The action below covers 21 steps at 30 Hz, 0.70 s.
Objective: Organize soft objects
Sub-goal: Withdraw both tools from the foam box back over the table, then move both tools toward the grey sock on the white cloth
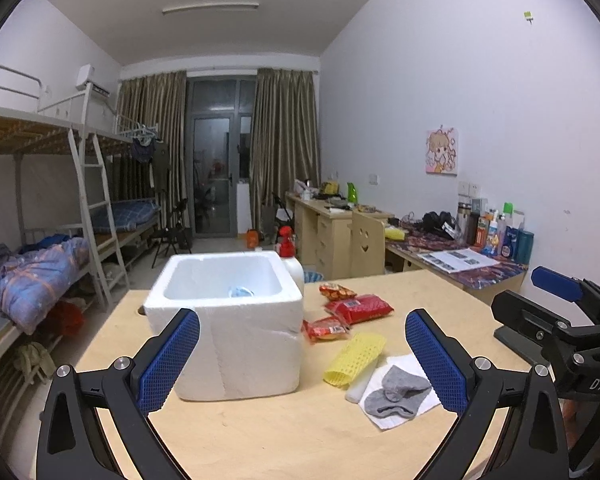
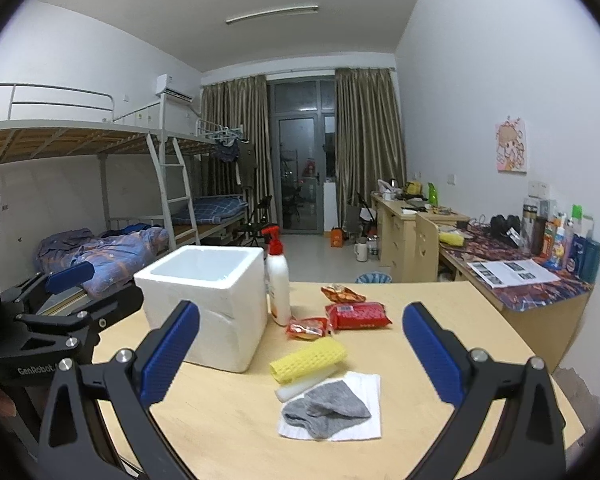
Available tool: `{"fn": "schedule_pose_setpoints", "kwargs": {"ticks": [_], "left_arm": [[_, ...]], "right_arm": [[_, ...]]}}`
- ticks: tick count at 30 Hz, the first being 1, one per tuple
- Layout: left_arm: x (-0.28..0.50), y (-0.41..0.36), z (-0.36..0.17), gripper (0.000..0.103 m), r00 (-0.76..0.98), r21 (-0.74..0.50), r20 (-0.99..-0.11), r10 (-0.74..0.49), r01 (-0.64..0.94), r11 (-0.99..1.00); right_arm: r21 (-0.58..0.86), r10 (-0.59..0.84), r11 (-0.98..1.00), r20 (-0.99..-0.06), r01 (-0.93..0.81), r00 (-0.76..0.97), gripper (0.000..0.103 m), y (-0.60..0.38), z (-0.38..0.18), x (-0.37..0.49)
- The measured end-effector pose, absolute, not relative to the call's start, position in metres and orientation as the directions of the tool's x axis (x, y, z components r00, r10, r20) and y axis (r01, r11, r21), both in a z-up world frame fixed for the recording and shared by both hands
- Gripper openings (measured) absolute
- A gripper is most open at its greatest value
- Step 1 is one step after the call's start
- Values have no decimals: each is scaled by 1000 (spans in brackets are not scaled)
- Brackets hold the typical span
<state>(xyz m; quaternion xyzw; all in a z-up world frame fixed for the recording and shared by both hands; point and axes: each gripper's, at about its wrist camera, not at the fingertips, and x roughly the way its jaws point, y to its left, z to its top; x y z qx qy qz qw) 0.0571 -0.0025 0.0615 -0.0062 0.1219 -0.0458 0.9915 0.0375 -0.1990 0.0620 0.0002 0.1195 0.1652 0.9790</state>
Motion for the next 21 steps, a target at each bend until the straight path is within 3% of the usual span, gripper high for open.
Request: {"fn": "schedule_pose_setpoints", "kwargs": {"ticks": [21], "left_arm": [[83,-16,29,103,936,-36,-316,-157,154,987]], "right_arm": [[55,275,961,-319,-272,907,103,-213,41,57]]}}
